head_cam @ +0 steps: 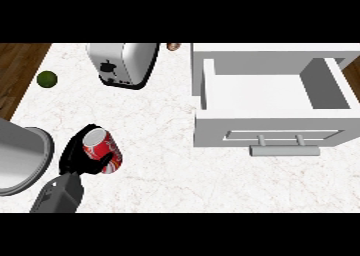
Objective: Pick up the can, place it into the drawer and close the drawer
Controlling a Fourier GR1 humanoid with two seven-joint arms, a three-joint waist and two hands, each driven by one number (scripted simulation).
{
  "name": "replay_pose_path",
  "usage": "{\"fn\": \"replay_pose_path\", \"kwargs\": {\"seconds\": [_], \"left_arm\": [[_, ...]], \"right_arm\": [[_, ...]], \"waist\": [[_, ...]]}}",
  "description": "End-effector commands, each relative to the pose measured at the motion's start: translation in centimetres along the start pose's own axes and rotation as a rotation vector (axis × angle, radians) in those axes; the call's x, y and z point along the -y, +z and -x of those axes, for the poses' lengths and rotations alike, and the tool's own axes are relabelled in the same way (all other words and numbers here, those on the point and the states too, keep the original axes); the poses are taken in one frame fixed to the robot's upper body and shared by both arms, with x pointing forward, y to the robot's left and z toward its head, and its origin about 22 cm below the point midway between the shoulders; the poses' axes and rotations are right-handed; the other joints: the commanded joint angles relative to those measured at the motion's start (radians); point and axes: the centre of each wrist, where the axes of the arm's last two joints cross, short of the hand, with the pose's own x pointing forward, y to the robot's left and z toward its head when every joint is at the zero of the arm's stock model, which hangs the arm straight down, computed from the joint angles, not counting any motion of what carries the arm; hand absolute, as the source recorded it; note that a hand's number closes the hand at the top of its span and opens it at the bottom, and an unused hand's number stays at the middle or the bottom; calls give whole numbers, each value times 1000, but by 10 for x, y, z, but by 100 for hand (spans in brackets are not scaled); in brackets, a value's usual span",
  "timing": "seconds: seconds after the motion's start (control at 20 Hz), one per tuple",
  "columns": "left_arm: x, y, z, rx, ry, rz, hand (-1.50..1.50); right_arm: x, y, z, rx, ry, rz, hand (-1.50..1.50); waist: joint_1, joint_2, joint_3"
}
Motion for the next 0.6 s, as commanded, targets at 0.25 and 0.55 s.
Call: {"fn": "replay_pose_path", "kwargs": {"seconds": [0.25,0.55], "left_arm": [[83,-47,-42,146,3,-60,150],[115,-54,-88,198,-53,-38,150]], "right_arm": [[-8,-5,-2,-7,3,12,-150],[2,2,-2,3,-4,32,-150]], "waist": [[7,-1,0],[1,1,0]]}}
